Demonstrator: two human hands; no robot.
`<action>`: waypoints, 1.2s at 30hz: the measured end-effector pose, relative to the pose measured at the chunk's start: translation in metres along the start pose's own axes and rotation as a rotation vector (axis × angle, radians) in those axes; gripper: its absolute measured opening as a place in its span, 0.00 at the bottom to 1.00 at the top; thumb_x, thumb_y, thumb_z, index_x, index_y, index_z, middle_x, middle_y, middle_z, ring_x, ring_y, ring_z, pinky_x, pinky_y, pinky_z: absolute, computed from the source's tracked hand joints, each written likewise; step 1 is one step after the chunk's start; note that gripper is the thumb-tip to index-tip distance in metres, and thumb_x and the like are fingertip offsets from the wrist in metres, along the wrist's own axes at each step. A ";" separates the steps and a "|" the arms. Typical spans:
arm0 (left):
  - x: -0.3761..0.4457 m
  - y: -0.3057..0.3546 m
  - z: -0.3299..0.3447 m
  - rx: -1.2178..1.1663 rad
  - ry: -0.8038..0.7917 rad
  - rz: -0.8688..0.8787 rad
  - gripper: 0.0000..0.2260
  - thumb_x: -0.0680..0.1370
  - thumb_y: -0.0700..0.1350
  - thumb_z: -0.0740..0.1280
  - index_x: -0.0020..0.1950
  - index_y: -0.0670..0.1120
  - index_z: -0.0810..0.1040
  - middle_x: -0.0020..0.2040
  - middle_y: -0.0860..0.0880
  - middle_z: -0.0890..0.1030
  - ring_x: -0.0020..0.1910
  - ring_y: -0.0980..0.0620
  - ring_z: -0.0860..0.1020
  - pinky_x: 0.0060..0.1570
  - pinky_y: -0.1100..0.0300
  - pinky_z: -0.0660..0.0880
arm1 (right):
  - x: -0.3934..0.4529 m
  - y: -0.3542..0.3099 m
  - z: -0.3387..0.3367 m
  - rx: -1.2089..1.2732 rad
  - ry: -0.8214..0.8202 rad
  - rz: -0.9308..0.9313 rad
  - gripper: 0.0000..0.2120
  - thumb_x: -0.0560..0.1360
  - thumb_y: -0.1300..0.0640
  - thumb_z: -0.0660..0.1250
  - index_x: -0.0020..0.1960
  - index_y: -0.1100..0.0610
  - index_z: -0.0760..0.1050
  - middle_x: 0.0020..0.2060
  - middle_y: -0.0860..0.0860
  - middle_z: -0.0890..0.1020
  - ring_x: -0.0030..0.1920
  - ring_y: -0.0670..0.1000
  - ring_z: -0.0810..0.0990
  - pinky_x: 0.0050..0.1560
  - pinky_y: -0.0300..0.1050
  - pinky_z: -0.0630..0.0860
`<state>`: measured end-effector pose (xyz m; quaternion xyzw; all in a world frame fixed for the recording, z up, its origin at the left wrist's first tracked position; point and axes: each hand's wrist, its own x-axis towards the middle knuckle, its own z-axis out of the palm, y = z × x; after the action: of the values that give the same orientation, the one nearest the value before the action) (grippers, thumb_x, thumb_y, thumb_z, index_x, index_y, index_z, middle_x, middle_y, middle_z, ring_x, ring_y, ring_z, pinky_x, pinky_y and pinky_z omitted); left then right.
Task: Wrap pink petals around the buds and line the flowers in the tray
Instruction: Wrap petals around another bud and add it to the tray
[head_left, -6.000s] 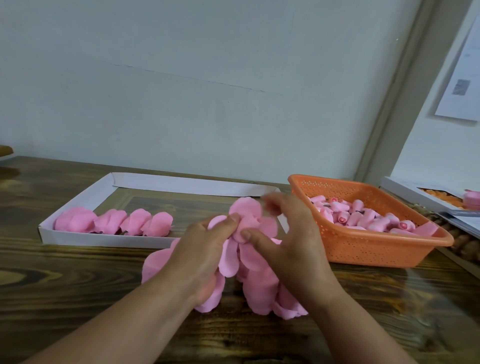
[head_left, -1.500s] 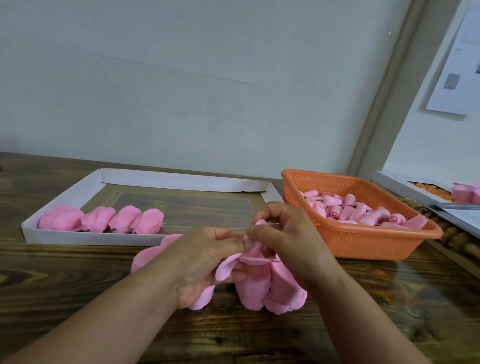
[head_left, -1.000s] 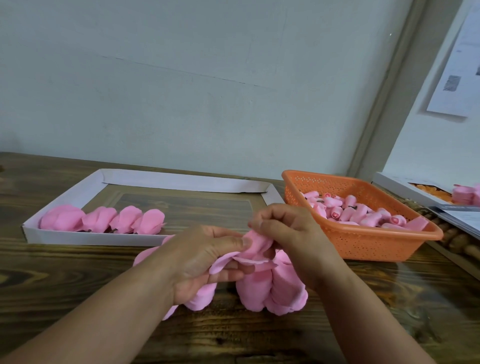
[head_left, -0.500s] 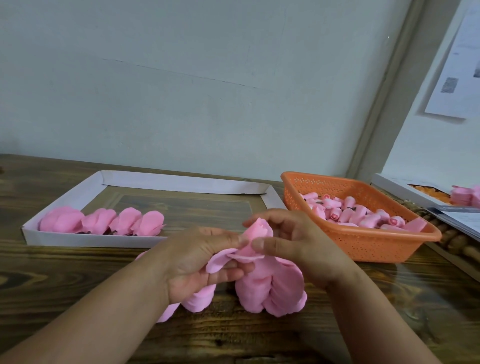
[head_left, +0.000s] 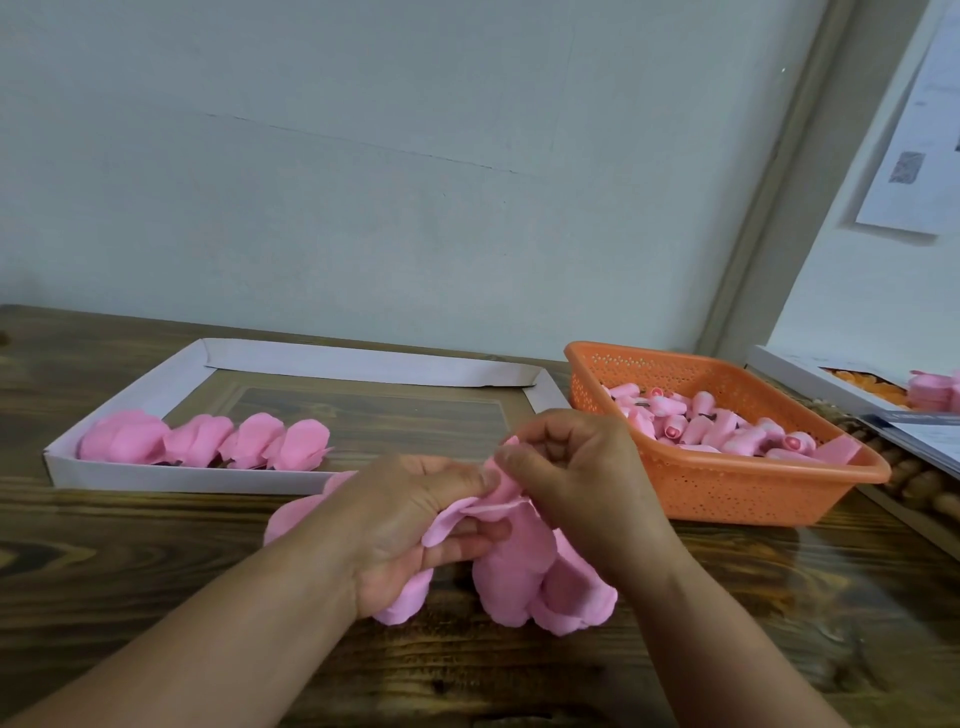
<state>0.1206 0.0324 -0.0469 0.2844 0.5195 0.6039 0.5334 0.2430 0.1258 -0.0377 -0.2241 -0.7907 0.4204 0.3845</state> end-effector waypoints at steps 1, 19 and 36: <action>0.000 0.000 0.001 -0.015 0.009 0.000 0.07 0.73 0.41 0.70 0.44 0.37 0.84 0.49 0.37 0.84 0.43 0.47 0.83 0.46 0.55 0.82 | 0.001 0.000 0.001 -0.035 0.028 0.003 0.10 0.72 0.64 0.70 0.34 0.53 0.78 0.23 0.48 0.77 0.23 0.42 0.70 0.26 0.39 0.68; 0.000 0.006 0.002 -0.006 0.107 0.001 0.15 0.82 0.45 0.57 0.59 0.35 0.75 0.46 0.36 0.84 0.45 0.41 0.84 0.39 0.56 0.83 | 0.005 0.004 -0.011 -0.149 0.079 -0.003 0.08 0.71 0.66 0.69 0.35 0.59 0.77 0.27 0.64 0.77 0.25 0.49 0.68 0.27 0.43 0.66; -0.004 -0.004 0.008 0.247 0.037 0.163 0.19 0.83 0.48 0.54 0.49 0.40 0.81 0.42 0.42 0.86 0.44 0.48 0.85 0.44 0.57 0.82 | -0.003 -0.008 -0.006 -0.403 -0.235 -0.239 0.04 0.75 0.62 0.67 0.43 0.57 0.80 0.35 0.47 0.79 0.36 0.43 0.75 0.37 0.37 0.71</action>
<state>0.1302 0.0304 -0.0472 0.3777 0.5748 0.5819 0.4339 0.2496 0.1227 -0.0305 -0.1507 -0.9186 0.2292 0.2845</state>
